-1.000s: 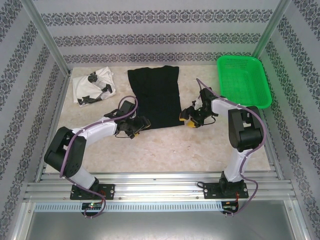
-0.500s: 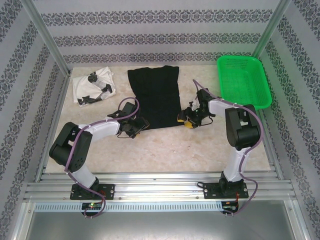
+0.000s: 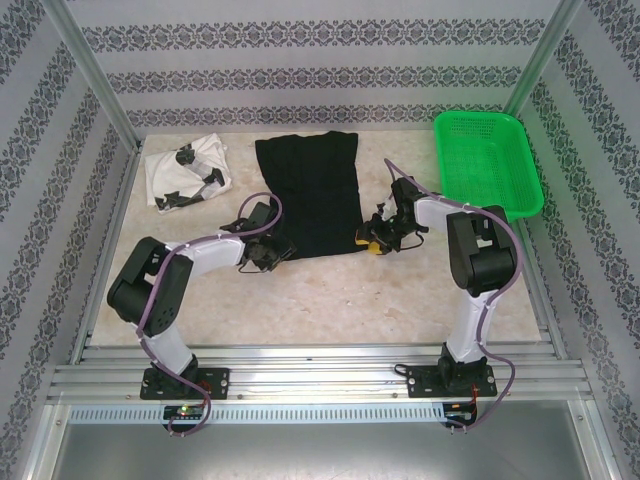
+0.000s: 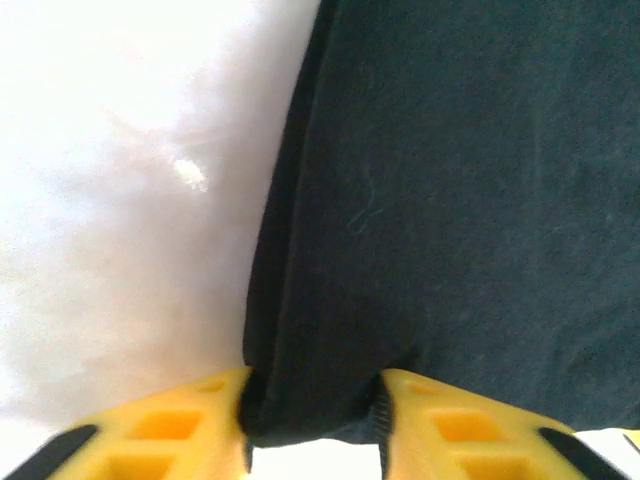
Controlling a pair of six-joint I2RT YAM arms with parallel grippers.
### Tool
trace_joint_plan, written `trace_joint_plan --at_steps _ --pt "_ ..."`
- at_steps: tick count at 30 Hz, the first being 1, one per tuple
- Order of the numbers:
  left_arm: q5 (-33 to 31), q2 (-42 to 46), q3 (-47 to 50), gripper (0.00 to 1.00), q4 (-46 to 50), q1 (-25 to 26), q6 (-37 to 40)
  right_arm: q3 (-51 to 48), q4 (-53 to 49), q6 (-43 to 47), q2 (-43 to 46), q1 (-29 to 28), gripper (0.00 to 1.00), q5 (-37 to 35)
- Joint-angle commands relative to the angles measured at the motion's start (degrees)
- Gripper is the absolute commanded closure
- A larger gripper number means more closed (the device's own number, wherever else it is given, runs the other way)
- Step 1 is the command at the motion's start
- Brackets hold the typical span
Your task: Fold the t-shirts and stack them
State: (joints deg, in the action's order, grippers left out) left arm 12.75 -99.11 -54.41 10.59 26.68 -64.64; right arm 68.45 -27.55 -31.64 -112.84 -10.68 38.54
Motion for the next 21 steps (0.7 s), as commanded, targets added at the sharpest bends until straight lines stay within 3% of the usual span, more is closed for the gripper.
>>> trace_joint_plan --at_steps 1,3,9,21 --pt "-1.3 -1.3 -2.8 0.73 -1.0 0.7 1.6 1.2 0.8 -0.8 -1.5 -0.7 0.64 -0.6" --pt "-1.3 -1.4 -3.5 0.81 -0.3 0.7 2.1 1.1 1.4 -1.6 -1.7 -0.9 0.68 -0.3" --pt "-2.2 0.7 -2.5 1.0 1.8 0.7 3.4 0.6 0.9 -2.9 -0.3 -1.0 0.98 0.8" --pt "-3.6 12.3 6.2 1.0 8.3 3.5 5.0 -9.8 -3.5 -4.9 13.0 -1.3 1.0 1.0"
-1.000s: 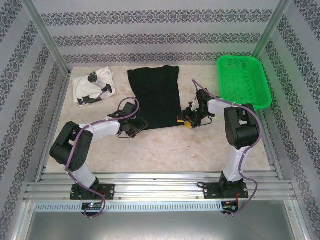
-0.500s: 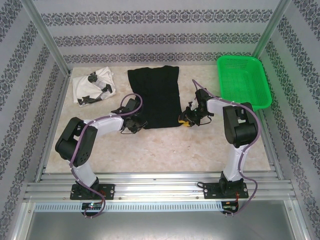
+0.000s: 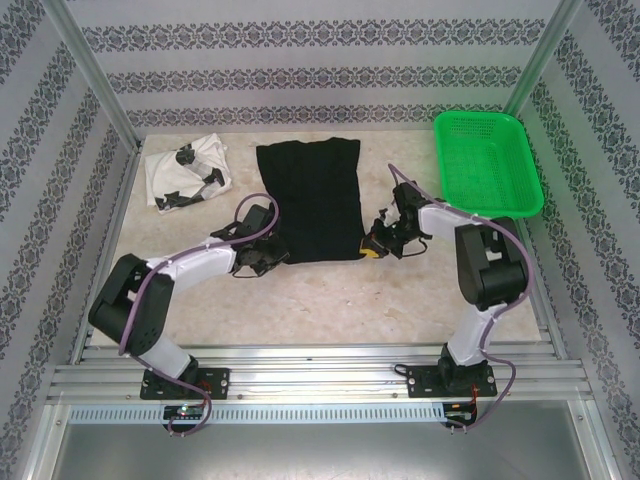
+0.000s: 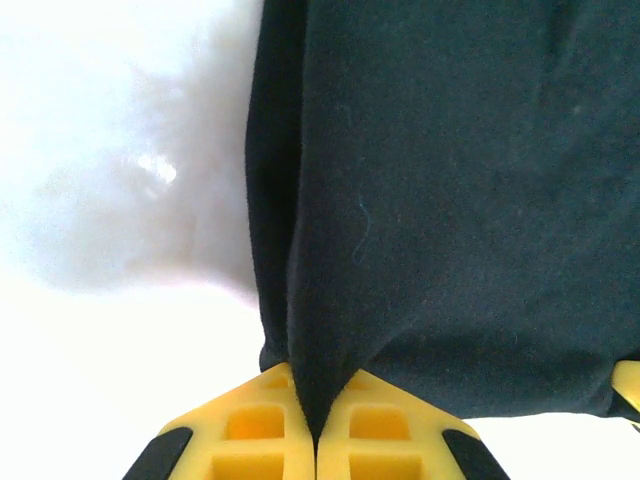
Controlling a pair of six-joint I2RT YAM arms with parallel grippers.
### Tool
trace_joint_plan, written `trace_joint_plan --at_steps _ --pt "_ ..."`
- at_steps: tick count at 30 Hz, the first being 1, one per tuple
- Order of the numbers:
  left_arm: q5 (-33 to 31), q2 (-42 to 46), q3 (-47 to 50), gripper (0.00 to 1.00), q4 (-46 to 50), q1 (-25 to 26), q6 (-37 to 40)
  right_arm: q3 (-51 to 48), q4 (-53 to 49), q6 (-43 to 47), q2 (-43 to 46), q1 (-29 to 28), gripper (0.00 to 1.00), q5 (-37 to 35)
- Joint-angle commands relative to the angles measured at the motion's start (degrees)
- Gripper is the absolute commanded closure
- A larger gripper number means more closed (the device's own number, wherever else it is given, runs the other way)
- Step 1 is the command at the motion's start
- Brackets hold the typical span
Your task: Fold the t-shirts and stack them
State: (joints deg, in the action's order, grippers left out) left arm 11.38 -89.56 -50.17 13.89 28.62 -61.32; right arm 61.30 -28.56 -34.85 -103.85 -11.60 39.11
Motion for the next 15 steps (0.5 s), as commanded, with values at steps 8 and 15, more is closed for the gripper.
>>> trace_joint_plan --at_steps 8,15 --pt "-4.4 14.2 9.0 1.0 9.2 6.7 -4.3 -10.0 -6.7 -6.1 14.1 -4.0 1.0 0.5" --pt "-5.6 24.9 13.4 1.0 15.7 13.3 -10.1 -17.1 -11.0 -13.6 27.4 -6.4 1.0 -0.3"
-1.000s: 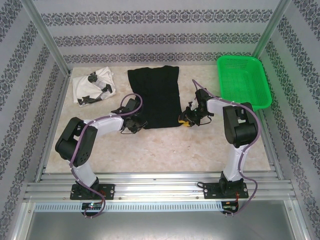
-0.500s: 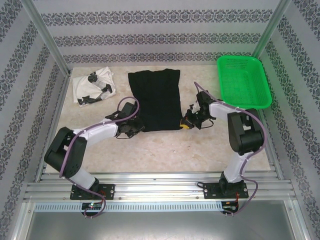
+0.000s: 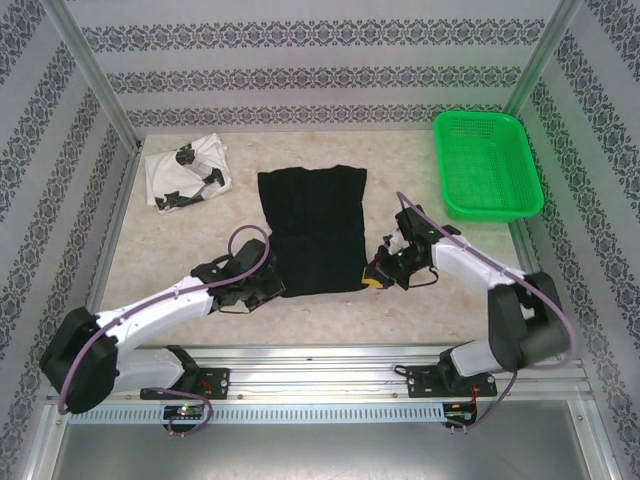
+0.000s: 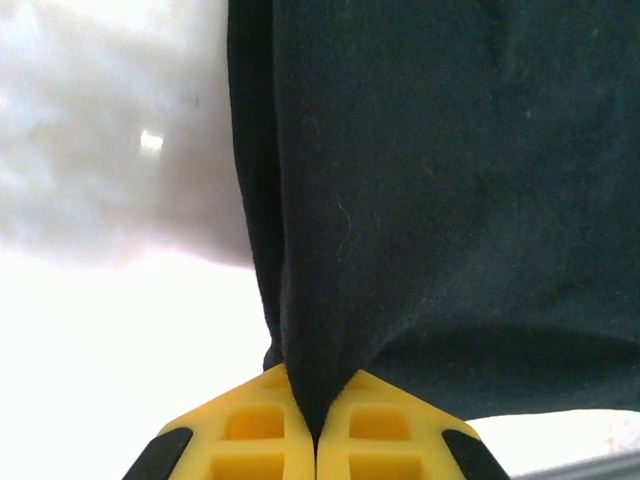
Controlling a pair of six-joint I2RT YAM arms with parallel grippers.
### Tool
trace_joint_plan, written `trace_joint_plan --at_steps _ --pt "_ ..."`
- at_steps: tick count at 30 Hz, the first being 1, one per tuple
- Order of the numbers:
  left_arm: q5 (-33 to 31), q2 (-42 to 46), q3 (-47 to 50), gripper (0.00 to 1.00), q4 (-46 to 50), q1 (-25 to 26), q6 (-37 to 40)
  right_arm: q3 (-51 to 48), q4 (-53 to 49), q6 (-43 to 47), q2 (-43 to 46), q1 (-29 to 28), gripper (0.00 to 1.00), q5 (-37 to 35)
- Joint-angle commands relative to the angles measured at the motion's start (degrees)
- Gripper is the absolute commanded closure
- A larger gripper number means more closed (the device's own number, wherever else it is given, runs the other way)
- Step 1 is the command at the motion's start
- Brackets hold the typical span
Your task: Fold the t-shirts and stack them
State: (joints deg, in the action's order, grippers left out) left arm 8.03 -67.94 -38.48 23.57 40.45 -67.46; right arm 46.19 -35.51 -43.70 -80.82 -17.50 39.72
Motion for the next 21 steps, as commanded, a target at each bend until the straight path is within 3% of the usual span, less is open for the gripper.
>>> trace_joint_plan --at_steps 1,8,14,21 --pt "-2.1 5.3 2.7 1.0 6.5 1.8 -5.0 -2.6 -4.6 -5.8 6.2 -0.6 1.0 -0.8" --pt "-3.3 13.4 -1.0 1.0 14.7 1.7 -5.0 3.9 -9.8 -6.2 9.7 -1.0 1.0 -1.7" --pt "-0.7 9.0 -6.8 1.0 12.3 -0.5 -1.7 11.6 -11.2 -4.3 5.6 -1.3 1.0 -1.9" --pt "2.5 6.2 -14.0 1.0 11.5 -7.2 2.9 21.2 -12.9 -2.1 1.0 -1.0 1.0 -2.6"
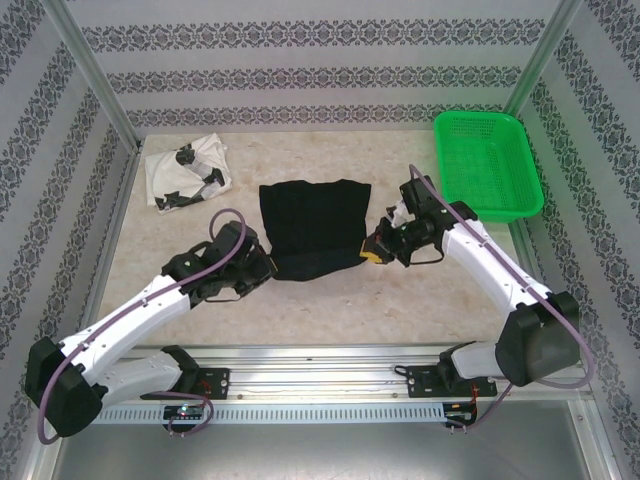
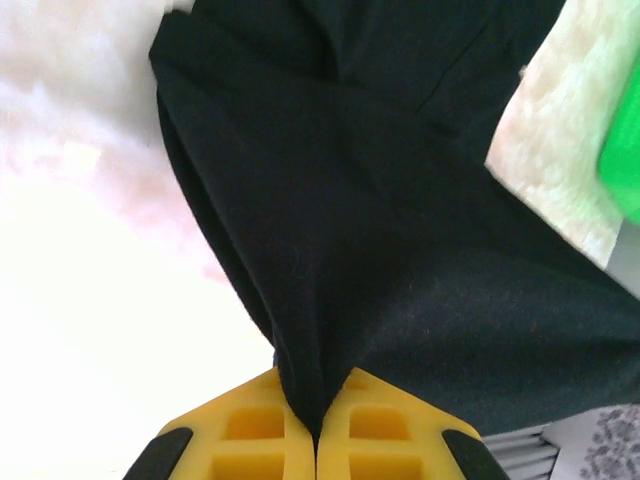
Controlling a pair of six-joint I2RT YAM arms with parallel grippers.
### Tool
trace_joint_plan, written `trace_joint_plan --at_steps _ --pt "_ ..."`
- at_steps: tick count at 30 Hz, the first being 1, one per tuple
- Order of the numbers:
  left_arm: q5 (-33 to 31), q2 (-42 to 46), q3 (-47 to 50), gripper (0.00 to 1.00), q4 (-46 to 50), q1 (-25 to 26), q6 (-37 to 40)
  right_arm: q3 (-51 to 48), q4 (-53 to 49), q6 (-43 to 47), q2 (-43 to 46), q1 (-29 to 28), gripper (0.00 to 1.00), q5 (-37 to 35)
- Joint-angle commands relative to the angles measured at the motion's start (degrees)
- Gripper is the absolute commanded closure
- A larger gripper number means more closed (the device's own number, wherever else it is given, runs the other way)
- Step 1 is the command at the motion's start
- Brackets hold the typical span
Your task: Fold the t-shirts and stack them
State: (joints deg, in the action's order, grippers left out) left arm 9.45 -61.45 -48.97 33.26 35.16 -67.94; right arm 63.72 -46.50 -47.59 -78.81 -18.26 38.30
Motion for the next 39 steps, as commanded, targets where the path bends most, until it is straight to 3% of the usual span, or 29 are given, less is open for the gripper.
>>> trace_joint_plan --at_steps 1,18,39 --pt "1.7 -0.7 -4.1 1.0 1.8 -2.6 3.7 4.7 -1.9 2.0 -1.7 -0.3 1.0 -1.1" --pt "11.0 -13.1 -12.8 1.0 -5.5 -11.2 9.7 20.5 -2.9 7.7 -16.4 3.9 1.0 -0.9" --pt "14.2 -29.3 -25.1 1.0 -6.2 -19.2 18.1 42.9 -6.9 12.2 -36.1 7.3 1.0 -2.5"
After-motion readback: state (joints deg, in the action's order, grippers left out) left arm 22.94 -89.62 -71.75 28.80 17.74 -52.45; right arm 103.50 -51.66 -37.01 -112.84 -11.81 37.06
